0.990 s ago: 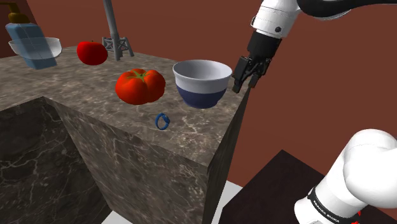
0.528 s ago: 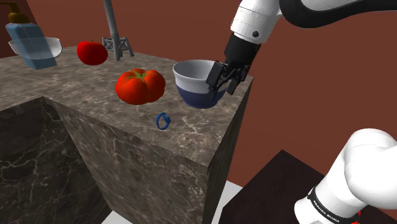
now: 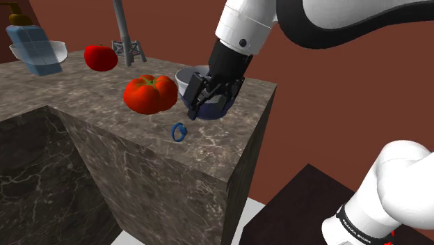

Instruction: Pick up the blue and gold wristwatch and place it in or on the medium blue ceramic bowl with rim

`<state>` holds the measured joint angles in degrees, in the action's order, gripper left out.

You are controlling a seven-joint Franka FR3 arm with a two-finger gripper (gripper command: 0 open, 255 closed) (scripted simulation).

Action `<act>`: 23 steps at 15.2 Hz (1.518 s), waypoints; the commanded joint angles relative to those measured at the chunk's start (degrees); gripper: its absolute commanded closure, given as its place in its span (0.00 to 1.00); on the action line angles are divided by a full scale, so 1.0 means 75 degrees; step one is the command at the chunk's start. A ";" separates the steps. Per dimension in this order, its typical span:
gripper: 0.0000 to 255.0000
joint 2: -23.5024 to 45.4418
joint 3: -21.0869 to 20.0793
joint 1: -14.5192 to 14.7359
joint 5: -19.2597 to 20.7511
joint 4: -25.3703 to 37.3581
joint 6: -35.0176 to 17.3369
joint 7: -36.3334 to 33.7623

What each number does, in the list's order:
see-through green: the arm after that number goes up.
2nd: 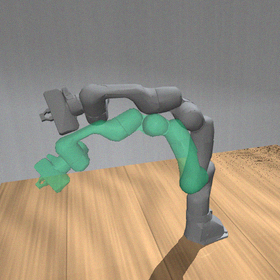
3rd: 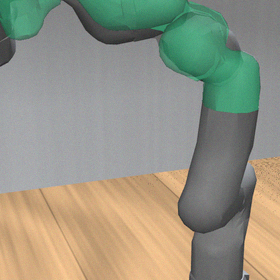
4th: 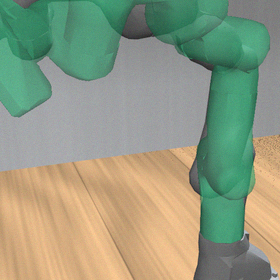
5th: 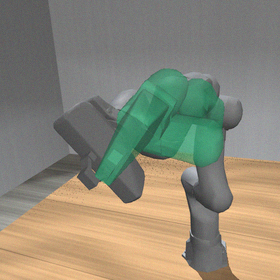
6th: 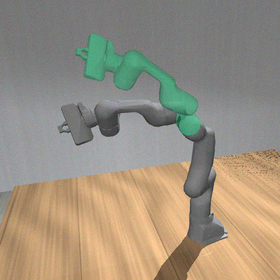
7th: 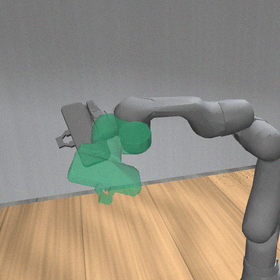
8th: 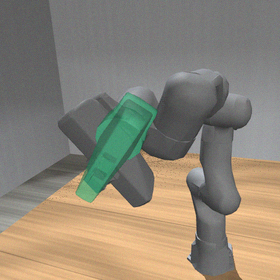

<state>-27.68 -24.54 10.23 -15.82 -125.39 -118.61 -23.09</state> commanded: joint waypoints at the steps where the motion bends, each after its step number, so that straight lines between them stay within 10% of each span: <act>1: 0.00 0.0332 -0.0300 0.0002 0.0046 0.0203 -0.0382 -0.0236; 19: 0.00 0.1195 -0.0943 -0.0090 0.0346 0.0217 -0.1479 -0.0714; 20: 1.00 0.1195 -0.0943 -0.0090 0.0346 0.0217 -0.1479 -0.0714; 23: 1.00 0.1195 -0.0943 -0.0090 0.0346 0.0217 -0.1479 -0.0714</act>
<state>-18.72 -31.61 9.56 -13.23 -123.77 -129.70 -28.44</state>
